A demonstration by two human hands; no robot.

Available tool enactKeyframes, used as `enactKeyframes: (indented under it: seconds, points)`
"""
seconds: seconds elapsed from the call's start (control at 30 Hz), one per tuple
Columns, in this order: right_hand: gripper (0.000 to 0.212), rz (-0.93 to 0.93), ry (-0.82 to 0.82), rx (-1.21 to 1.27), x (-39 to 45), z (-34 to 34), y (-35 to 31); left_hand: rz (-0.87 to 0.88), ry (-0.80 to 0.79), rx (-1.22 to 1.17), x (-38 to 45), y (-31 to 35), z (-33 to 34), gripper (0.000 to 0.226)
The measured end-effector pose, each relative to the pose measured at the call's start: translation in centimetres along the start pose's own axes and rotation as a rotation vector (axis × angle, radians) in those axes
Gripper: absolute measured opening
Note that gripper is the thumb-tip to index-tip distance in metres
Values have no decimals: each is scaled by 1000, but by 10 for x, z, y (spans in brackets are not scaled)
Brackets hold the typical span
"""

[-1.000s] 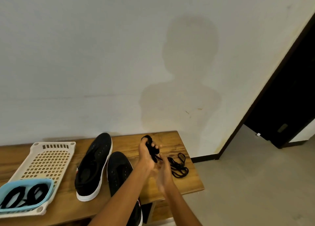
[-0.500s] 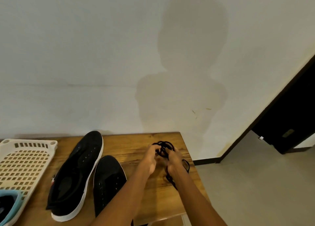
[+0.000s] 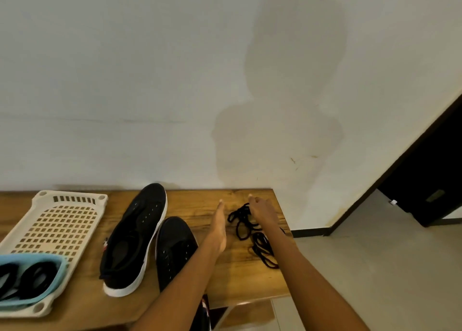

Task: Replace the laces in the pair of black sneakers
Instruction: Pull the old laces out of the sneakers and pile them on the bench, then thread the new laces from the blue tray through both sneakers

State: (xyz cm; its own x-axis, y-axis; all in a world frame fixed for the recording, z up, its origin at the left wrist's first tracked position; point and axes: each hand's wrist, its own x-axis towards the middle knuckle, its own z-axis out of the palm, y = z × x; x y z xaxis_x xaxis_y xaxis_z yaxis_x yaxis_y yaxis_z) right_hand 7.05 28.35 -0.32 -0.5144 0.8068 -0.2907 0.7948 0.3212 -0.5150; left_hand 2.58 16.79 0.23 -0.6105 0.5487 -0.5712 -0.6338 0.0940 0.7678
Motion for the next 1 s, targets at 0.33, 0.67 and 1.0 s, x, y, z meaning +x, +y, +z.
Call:
enactKeyframes:
  seconds: [0.33,0.67,1.0]
  points:
    - [33,-396,-296,31,-156,52,-29,375,96,618,-113,-8,-75,42]
    - [31,-182,-158,-337,-224,83,-14,38,315,1120,-145,-53,-132,67]
    - [22,-113,103,13,-182,101,-44,325,377,1015,-96,-21,-150,39]
